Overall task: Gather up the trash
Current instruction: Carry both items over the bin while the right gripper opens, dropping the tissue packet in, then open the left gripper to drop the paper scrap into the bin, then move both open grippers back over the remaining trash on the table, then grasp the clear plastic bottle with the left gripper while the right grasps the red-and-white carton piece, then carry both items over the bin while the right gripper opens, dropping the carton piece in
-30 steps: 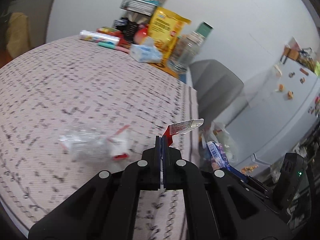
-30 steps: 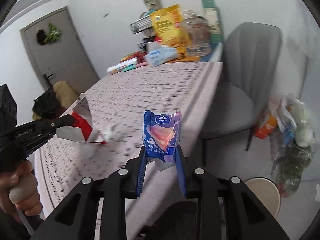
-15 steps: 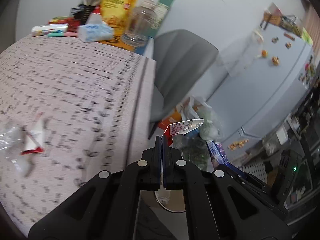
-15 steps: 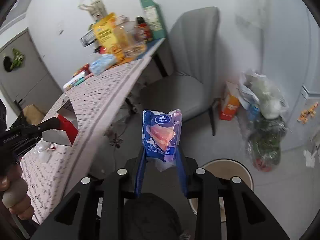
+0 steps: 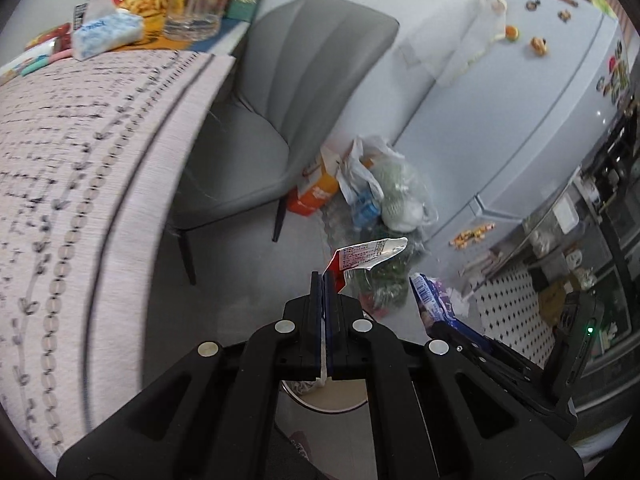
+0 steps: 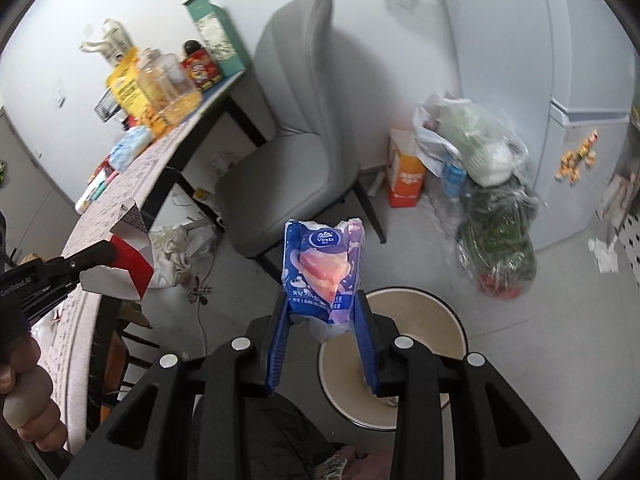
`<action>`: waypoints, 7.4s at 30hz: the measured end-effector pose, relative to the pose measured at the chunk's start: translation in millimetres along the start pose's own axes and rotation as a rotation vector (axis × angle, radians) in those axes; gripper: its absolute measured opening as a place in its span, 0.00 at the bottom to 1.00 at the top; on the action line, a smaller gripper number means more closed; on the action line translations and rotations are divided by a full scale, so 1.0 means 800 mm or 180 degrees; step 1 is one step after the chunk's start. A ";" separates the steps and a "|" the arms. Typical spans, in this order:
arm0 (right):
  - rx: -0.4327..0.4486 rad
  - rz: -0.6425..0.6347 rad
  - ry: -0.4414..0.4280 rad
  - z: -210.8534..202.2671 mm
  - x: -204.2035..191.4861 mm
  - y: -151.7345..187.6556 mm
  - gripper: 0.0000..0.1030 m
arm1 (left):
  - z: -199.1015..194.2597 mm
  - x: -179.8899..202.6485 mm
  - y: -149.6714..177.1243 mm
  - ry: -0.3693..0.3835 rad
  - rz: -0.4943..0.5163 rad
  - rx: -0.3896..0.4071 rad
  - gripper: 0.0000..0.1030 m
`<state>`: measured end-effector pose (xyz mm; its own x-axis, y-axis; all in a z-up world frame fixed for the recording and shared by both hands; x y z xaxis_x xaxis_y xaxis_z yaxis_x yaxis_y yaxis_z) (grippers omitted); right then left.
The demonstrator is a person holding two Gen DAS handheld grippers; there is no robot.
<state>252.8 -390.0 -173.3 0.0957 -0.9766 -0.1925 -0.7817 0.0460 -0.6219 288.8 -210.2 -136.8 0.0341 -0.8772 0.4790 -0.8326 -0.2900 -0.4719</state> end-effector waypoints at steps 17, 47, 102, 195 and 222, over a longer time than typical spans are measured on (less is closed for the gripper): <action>0.0056 0.0410 -0.0148 0.038 0.065 0.015 0.66 | 0.085 0.015 0.035 -0.0197 0.0067 -0.0369 0.02; 0.0138 0.0509 0.0006 -0.018 0.073 0.012 0.87 | 0.068 0.016 0.018 -0.0101 -0.0001 -0.0294 0.92; 0.0296 -0.1340 -0.0739 -0.033 -0.403 -0.035 0.92 | -0.278 -0.369 -0.006 -0.0658 -0.1196 0.1115 0.94; 0.0213 -0.1744 -0.1044 -0.011 -0.467 -0.055 0.31 | -0.266 -0.315 -0.031 -0.0581 -0.1309 0.1253 0.59; 0.0203 -0.0683 -0.0255 -0.020 -0.165 -0.058 0.32 | -0.097 -0.095 -0.034 -0.0190 -0.0407 0.0515 0.59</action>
<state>267.0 -266.7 -106.8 0.3062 -0.9457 -0.1088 -0.6979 -0.1453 -0.7012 265.8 -105.9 -103.2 0.1704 -0.8490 0.5002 -0.7199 -0.4539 -0.5251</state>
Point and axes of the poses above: each gripper's, at about its wrist camera, not at the fingertips, and z roughly the way its jaws point, x to its right, y to its underside, the point moved 7 cm from there along z, roughly the way its jaws point, and after that the axes turned 15 degrees about -z, right-handed, at the moved point
